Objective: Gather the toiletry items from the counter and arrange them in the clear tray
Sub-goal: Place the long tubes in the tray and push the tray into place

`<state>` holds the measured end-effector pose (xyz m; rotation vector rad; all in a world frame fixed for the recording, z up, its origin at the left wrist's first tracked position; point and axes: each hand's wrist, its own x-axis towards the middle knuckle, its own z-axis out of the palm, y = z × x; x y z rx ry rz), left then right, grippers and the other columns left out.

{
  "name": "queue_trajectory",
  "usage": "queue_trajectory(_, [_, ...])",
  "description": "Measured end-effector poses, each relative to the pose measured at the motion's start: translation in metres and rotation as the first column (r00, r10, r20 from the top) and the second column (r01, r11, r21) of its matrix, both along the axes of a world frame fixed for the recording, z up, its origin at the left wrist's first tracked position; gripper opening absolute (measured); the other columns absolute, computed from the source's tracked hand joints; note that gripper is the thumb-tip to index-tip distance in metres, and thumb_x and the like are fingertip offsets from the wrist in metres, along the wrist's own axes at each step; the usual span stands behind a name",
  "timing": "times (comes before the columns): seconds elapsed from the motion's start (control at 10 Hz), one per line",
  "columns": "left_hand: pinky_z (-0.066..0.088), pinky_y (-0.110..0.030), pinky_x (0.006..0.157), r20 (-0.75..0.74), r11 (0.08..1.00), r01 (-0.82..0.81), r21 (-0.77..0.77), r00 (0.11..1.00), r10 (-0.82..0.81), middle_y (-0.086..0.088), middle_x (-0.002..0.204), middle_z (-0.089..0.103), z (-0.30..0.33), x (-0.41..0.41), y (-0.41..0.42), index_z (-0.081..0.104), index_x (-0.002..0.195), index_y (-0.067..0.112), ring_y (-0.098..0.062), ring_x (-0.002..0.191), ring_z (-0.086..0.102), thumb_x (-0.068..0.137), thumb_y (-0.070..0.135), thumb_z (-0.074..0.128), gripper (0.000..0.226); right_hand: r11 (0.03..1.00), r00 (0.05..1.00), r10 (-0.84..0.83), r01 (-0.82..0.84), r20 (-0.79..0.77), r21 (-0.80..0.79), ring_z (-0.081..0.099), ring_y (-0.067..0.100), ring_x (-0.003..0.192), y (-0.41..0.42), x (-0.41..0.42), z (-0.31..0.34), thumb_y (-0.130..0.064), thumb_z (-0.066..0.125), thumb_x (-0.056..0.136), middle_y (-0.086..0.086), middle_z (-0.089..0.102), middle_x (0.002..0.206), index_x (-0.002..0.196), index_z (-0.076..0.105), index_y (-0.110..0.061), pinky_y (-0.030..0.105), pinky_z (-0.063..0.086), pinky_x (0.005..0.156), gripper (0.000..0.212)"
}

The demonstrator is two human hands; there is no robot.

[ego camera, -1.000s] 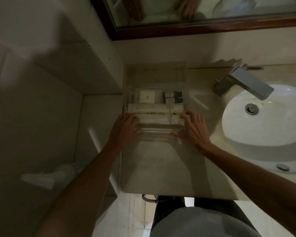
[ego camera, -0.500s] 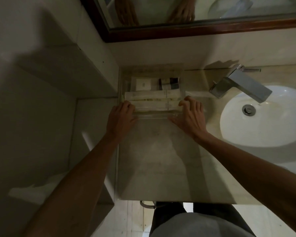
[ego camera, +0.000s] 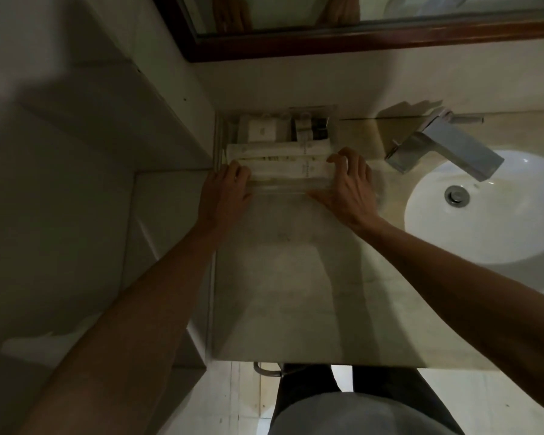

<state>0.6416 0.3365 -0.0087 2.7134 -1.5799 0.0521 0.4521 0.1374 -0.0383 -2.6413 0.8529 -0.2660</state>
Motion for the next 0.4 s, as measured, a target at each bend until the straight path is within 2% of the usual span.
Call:
queue_trajectory(0.1, [0.045,-0.042,0.081,-0.059,0.996,-0.081,0.048,0.995,0.084,-0.010,0.114,0.054,0.005,-0.009,0.001,0.053,0.110,0.015,-0.030,0.098,0.056,0.071,0.031,0.077,0.049,0.997,1.000,0.023,-0.024,0.016,0.069,0.034,0.029,0.127,0.001,-0.005,0.007,-0.059,0.076,0.070,0.012,0.031,0.141,0.134,0.035,-0.017,0.050,0.040,0.105,0.087])
queue_trajectory(0.2, [0.046,-0.043,0.082,-0.120,0.984,-0.161,0.080,0.978,0.170,-0.012,0.115,0.054,0.010,-0.032,0.017,0.054,0.113,0.013,-0.032,0.100,0.056,0.065,0.034,0.082,0.059,0.990,0.997,0.072,-0.071,-0.001,0.120,0.034,0.030,0.131,-0.001,-0.033,0.029,-0.062,0.076,0.070,0.014,0.029,0.145,0.141,0.032,-0.017,0.050,0.040,0.107,0.095])
queue_trajectory(0.3, [0.048,-0.042,0.079,-0.180,0.967,-0.245,0.063,0.951,0.253,-0.013,0.111,0.057,0.021,-0.067,0.033,0.056,0.111,0.011,-0.033,0.096,0.057,0.067,0.035,0.082,0.056,0.976,0.996,0.094,-0.092,-0.004,0.199,0.036,0.027,0.133,-0.007,-0.075,0.068,-0.059,0.078,0.070,0.010,0.029,0.149,0.144,0.032,-0.020,0.048,0.041,0.108,0.095])
queue_trajectory(0.4, [0.050,-0.040,0.071,-0.161,0.964,-0.264,-0.030,0.953,0.256,-0.014,0.099,0.059,0.034,-0.124,0.059,0.058,0.108,0.010,-0.033,0.085,0.059,0.073,0.032,0.071,0.043,0.954,0.995,0.096,-0.087,-0.021,0.286,0.041,0.022,0.129,-0.028,-0.134,0.128,-0.056,0.079,0.071,0.006,0.037,0.148,0.145,0.035,-0.022,0.046,0.043,0.106,0.093])
